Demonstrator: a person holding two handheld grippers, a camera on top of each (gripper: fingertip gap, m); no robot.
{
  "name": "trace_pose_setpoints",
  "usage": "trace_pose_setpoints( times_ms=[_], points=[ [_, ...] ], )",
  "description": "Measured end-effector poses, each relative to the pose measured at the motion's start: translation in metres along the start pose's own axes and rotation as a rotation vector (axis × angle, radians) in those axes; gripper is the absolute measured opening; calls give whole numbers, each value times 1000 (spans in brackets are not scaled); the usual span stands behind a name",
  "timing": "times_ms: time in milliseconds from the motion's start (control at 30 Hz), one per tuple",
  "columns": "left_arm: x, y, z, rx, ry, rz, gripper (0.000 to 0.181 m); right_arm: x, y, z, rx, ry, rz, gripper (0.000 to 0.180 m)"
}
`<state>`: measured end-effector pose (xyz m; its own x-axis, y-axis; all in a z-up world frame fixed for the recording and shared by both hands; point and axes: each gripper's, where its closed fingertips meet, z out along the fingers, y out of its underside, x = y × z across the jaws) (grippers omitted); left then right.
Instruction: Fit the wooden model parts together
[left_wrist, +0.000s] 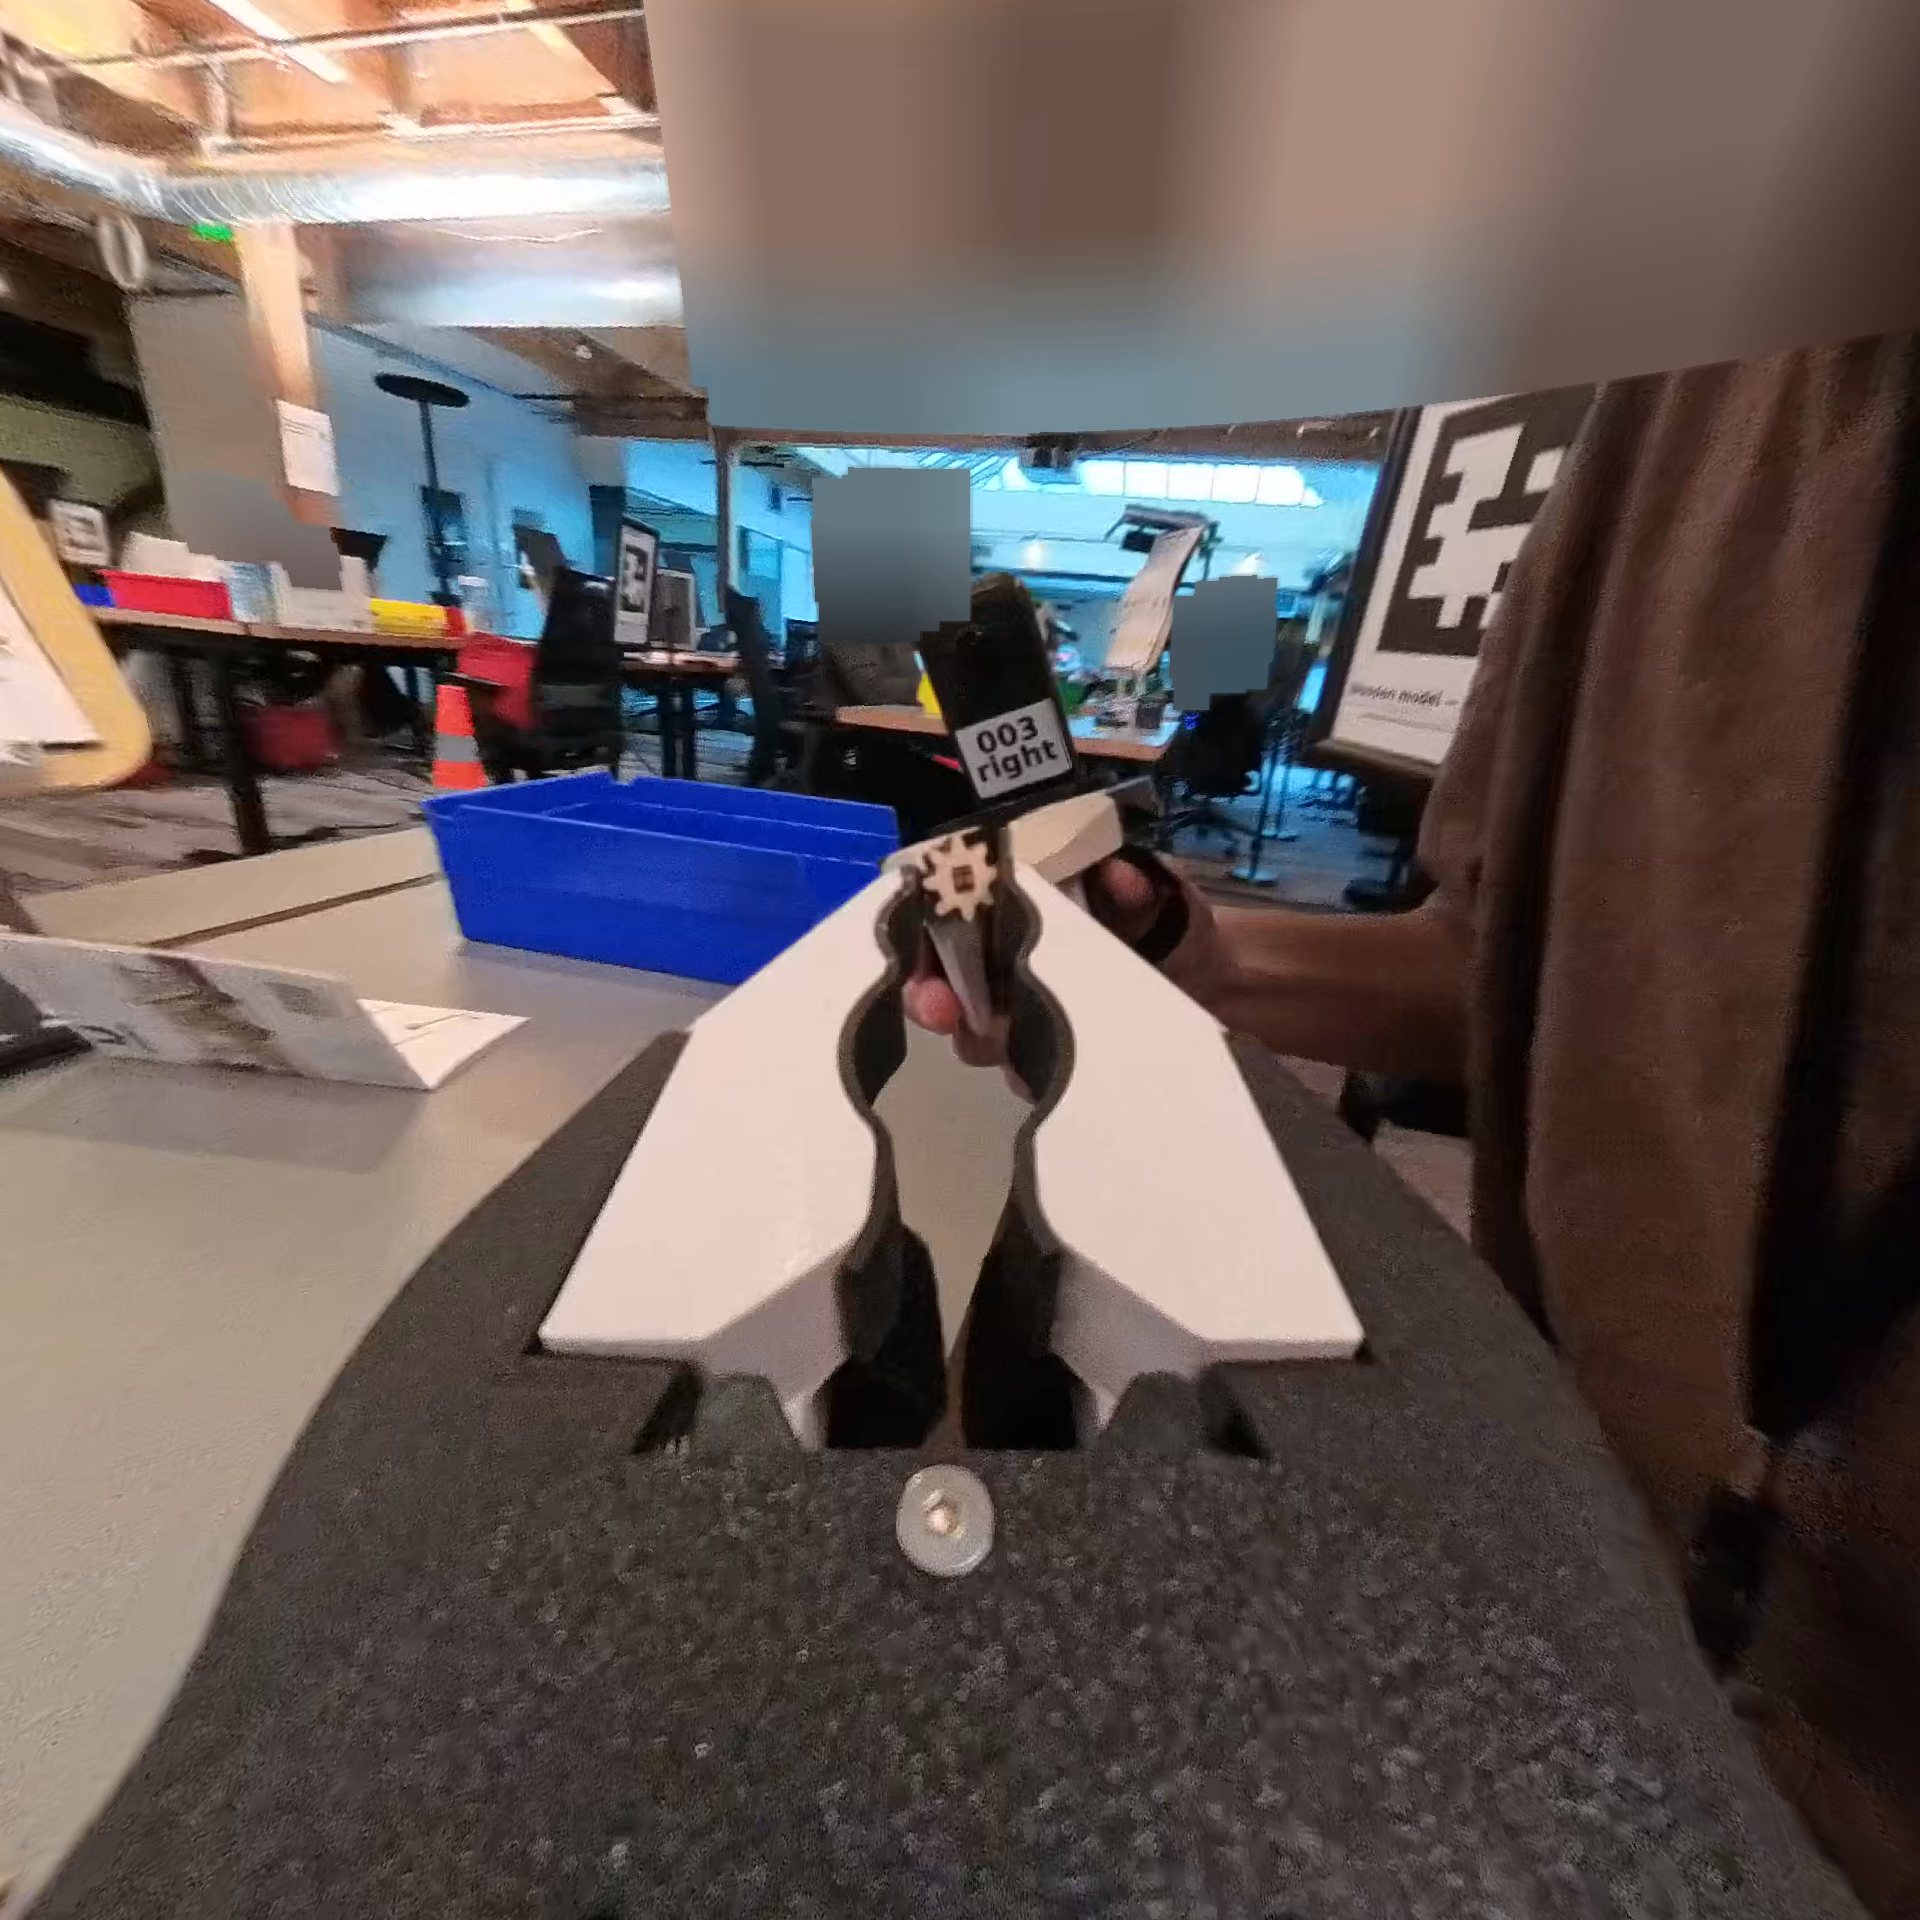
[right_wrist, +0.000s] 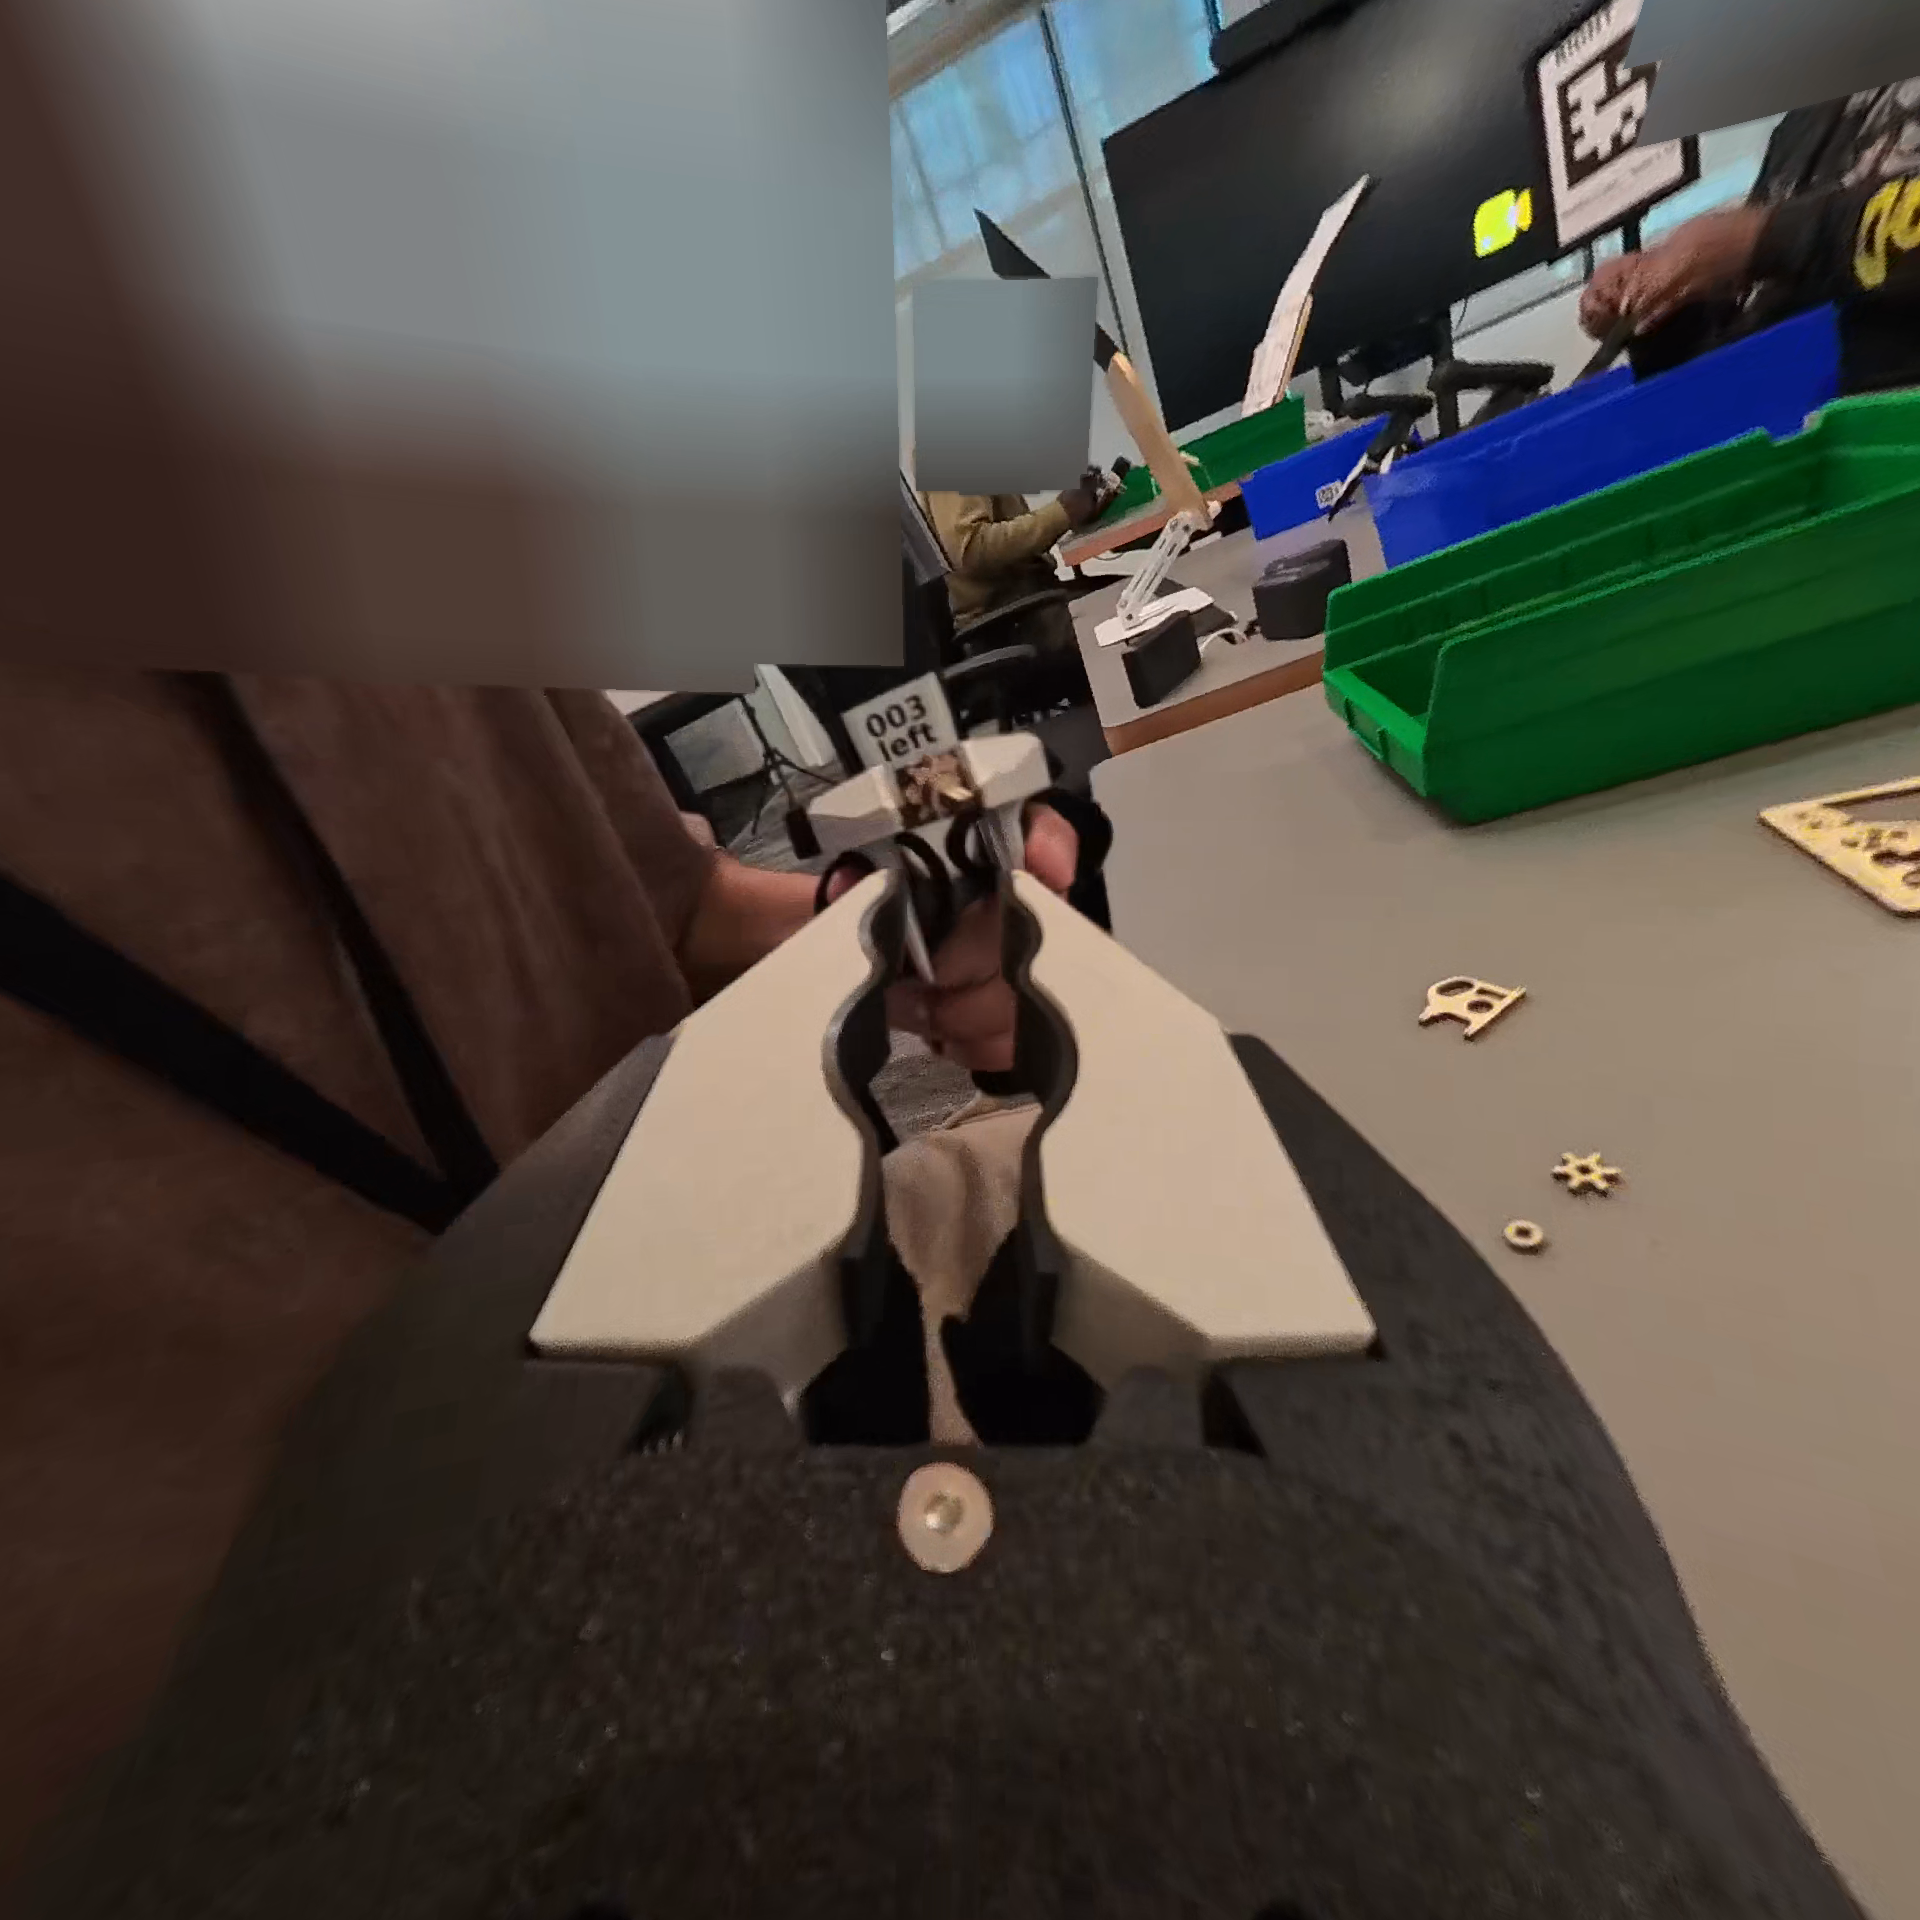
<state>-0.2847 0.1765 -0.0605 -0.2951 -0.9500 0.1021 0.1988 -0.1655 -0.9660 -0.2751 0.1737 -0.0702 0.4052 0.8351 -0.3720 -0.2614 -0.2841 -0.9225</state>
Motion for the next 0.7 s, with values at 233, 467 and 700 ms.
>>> trace_pose_setpoints(
  times_ms=[233, 467, 700],
  points=[
    [-9, 8, 8, 54, 86, -241, 10, 14, 1, 0, 13, 85, -118, 14],
    [-12, 19, 10, 43, 118, -497, 11, 19, 5, 1, -43, 223, -425, 14],
    [-6, 27, 16, 59, 154, -772, 11, 21, 14, 2, -104, 291, -608, 10]
  ],
)
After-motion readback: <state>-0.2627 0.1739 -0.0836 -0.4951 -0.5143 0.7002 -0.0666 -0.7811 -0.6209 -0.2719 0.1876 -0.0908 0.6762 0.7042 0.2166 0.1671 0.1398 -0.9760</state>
